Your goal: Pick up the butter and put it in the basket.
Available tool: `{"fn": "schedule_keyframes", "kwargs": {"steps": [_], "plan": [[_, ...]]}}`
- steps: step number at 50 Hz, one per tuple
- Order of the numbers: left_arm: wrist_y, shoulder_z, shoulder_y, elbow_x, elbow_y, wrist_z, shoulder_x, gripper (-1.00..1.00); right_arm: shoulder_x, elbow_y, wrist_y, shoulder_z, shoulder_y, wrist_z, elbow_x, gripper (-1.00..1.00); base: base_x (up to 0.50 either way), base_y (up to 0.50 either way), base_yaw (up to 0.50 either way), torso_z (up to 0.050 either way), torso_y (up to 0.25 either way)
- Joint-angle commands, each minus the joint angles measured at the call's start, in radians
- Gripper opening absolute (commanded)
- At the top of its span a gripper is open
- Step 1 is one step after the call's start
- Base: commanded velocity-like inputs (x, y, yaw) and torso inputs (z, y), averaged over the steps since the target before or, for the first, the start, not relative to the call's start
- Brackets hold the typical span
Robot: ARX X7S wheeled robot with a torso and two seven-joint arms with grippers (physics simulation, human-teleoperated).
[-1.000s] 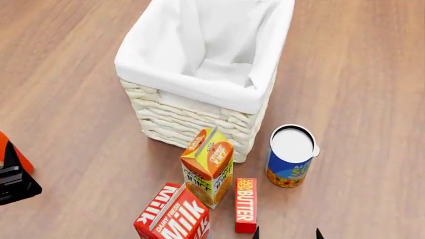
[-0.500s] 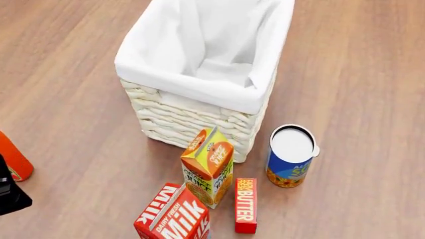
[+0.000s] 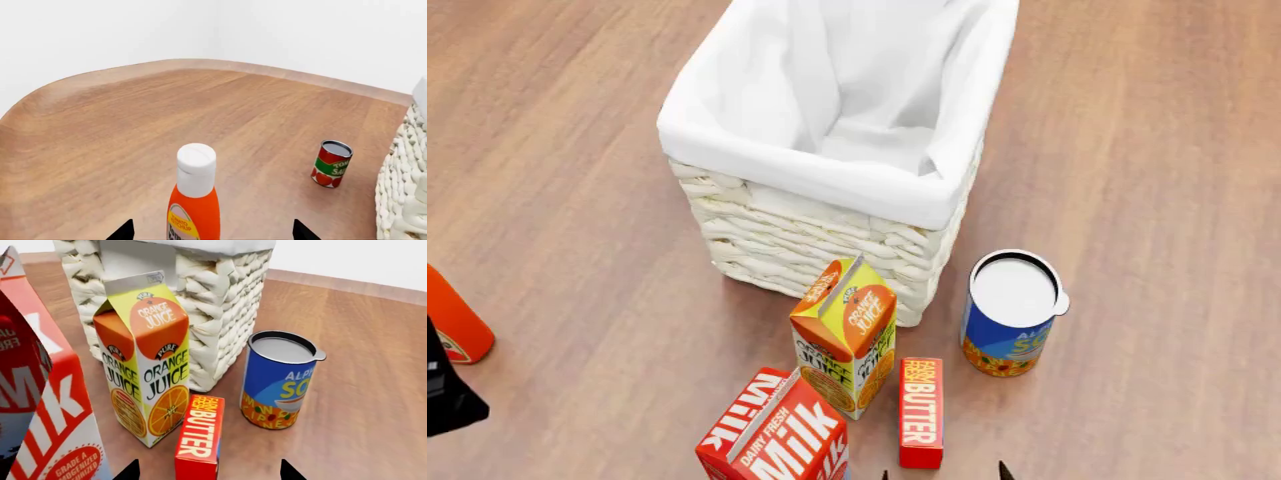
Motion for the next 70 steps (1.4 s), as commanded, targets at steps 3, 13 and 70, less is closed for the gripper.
{"fn": "schedule_keyframes", "kwargs": {"steps": [3, 13, 70], "plan": [[-0.006, -0.002, 0.019, -0.011, 0.028, -0.007, -0.007, 1.00, -0.009, 0.054, 0.014, -0.008, 0.054, -0.005, 0.014, 1.00, 0.00, 0.00, 0.00, 0.000, 0.000], [-0.018, 0.002, 0.017, -0.017, 0.038, -0.013, -0.012, 1.00, -0.012, 0.088, 0.031, -0.016, 0.104, -0.021, 0.028, 1.00, 0.00, 0.00, 0.00, 0.000, 0.000], [-0.004, 0.012, 0.059, -0.037, 0.083, -0.023, -0.026, 1.00, -0.033, 0.327, 0.074, -0.022, 0.254, -0.072, 0.132, 1.00, 0.00, 0.00, 0.00, 0.000, 0.000]]}}
